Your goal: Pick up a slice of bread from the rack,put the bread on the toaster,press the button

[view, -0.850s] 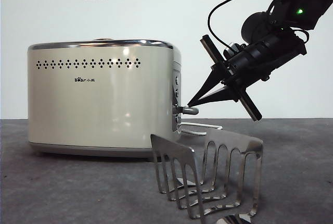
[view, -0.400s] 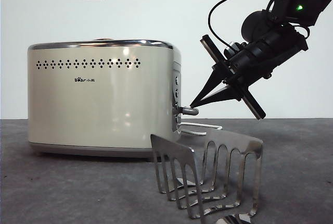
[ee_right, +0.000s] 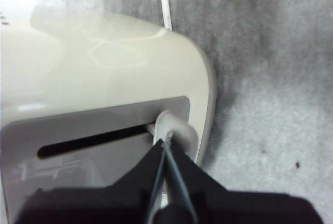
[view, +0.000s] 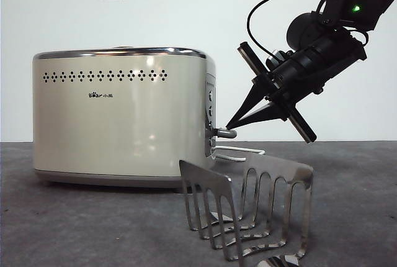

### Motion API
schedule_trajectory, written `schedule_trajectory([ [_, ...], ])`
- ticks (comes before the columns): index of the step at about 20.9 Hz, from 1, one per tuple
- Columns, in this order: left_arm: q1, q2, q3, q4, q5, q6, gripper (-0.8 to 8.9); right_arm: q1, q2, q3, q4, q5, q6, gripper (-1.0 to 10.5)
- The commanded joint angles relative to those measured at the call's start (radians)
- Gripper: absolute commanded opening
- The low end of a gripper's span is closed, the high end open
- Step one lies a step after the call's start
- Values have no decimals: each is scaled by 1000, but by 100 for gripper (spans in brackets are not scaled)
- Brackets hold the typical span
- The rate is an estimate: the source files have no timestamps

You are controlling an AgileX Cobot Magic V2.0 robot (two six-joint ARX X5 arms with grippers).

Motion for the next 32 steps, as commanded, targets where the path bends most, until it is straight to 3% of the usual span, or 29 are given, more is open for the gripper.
schedule_trajectory([
  [1,0,-2,-7,3,-3,-10,-8,9,64,-48,-66,72,-7,-7],
  [6,0,-2,-7,4,-3,-10,-8,10,64,-48,-78,132,-5,-7],
  [14,0,-2,-7,3,-3,-10,-8,10,11,-23,-53,95,-13,-7],
  [21,0,-2,-7,3,-2,-10,-8,10,-163,40,-94,94,-22,-6],
  [27,0,-2,-7,4,0,-10,-8,10,-418,43,-171,103,-89,-6],
  [30,0,0,-7,4,0,-10,-8,10,-563,43,-242,166,-140,-7],
  [32,0,0,-7,4,0,-10,-8,10,-667,43,-305,254,-179,-7],
])
